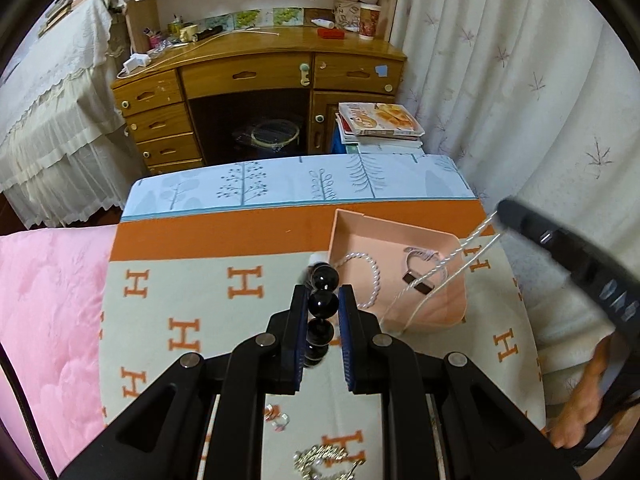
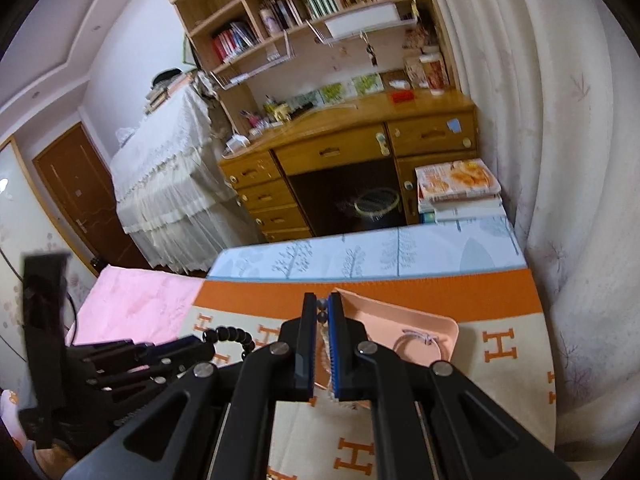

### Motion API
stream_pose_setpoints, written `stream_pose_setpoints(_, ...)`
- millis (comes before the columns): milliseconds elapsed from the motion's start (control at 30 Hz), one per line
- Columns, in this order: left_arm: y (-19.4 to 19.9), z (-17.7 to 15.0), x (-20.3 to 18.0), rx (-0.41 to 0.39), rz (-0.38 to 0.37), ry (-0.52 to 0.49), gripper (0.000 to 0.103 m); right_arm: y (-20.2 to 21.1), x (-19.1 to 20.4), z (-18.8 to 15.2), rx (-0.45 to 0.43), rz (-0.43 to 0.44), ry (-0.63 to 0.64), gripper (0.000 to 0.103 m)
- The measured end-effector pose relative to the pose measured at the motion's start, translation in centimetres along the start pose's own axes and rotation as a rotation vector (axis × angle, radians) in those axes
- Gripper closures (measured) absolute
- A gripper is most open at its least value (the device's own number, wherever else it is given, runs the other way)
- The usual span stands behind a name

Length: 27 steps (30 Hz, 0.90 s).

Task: Organize jewelry
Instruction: 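Carry both into the pink tray and open both grippers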

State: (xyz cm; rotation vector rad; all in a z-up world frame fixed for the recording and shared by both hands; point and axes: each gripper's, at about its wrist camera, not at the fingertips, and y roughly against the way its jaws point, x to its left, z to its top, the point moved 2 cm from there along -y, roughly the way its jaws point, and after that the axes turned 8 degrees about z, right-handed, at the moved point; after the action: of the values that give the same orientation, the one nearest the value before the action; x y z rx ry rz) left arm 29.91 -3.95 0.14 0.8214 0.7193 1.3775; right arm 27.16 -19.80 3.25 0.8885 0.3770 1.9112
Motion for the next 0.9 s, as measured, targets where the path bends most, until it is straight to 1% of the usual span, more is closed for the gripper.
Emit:
stream_pose_setpoints(67, -0.6, 0.5, -0.6, 0.003, -0.007, 0.000, 0.091, -1.2, -1.0, -0.5, 0.019, -0.016, -0.012, 0.098)
stream_pose_setpoints(133, -0.8, 1.0, -1.1, 0.004, -0.013, -0.003, 0.091, -1.5, -1.6, -0.6, 0.019, -0.010, -0.026, 0.098)
stream_pose_setpoints(233, -0.9, 1.4, -1.9, -0.009, -0.022, -0.018, 0.091, -0.1, -1.2, -0.1, -0.009, 0.035, -0.030, 0.098)
stream_pose_setpoints(400, -1.2, 2.0, -3.2, -0.022, -0.039, -0.034, 0.091, 2.5, 1.0, 1.7, -0.079, 0.075, 0.018, 0.098)
stream_pose_setpoints(500, -2.1, 2.1, -3.8, -0.026, -0.041, -0.037, 0.091, 3.0, 1.6, 2.5, -0.101, 0.074, 0.036, 0.098)
stream_pose_setpoints(700, -5.0, 1.9, -4.7, 0.000, -0.064, -0.039, 0.090, 1.4, 0.5, 2.6, -0.081, 0.052, -0.001, 0.098)
stream_pose_setpoints(733, -5.6, 1.8, -4.8, 0.021, -0.077, -0.043, 0.086, 1.0, 0.1, 2.5, -0.076, 0.040, -0.009, 0.098)
stream_pose_setpoints(767, -6.5, 1.5, -4.9, 0.055, -0.092, -0.045, 0.070, 0.7, -0.2, 2.4, -0.072, 0.035, -0.014, 0.098)
stream_pose_setpoints(800, -7.1, 1.3, -4.8, 0.074, -0.097, -0.043, 0.059, 0.3, -0.6, 2.3, -0.062, 0.029, -0.022, 0.098)
stream_pose_setpoints(833, -7.3, 1.1, -4.7, 0.082, -0.099, -0.039, 0.039, -0.1, -0.9, 2.1, -0.054, 0.026, -0.030, 0.098)
stream_pose_setpoints(867, -7.5, 0.8, -4.5, 0.079, -0.092, -0.031, 0.035, -0.3, -1.1, 2.0, -0.047, 0.024, -0.036, 0.098)
stream_pose_setpoints(900, -7.5, 0.6, -4.2, 0.065, -0.080, -0.027, 0.035, -0.5, -1.3, 1.9, -0.041, 0.023, -0.039, 0.098)
